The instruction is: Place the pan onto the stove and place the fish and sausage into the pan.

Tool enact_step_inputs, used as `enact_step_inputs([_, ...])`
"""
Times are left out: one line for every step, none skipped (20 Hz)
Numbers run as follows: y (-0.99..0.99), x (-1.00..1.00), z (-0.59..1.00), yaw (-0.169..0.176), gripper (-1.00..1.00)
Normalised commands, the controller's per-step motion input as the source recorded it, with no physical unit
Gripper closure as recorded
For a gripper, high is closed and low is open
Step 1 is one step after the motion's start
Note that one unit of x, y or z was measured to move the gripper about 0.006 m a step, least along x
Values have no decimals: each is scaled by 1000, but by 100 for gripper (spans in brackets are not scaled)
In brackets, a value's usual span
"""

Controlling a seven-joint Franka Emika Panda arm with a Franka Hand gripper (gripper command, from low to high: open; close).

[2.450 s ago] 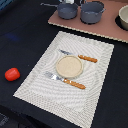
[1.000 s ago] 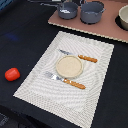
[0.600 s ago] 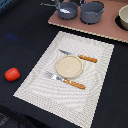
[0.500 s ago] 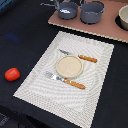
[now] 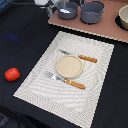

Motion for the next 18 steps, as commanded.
enact_step_inputs([-986,49,63,0,-100])
enact_step_inputs([-997,40,37,0,-100])
enact_step_inputs([-1000,34,11,0,-100])
enact_step_inputs([-1000,29,0,0,-100])
enact_step_inputs([-1000,20,0,0,-100])
enact_step_inputs([-1000,11,0,0,-100])
enact_step_inputs([-1000,9,0,0,-100])
enact_step_inputs([-1000,3,0,0,-100])
enact_step_inputs([-1000,0,0,0,-100])
enact_step_inputs([-1000,0,-6,0,-100])
enact_step_inputs([-1000,0,-20,0,-100])
enact_step_inputs([-1000,0,-49,0,-100])
enact_step_inputs([-1000,0,-69,0,-100])
enact_step_inputs([-1000,0,-83,0,-100])
enact_step_inputs([-1000,0,-91,0,-100])
enact_step_inputs([-1000,0,-109,0,-100])
enact_step_inputs([-1000,0,-169,0,-100])
enact_step_inputs([-1000,0,-220,0,-100])
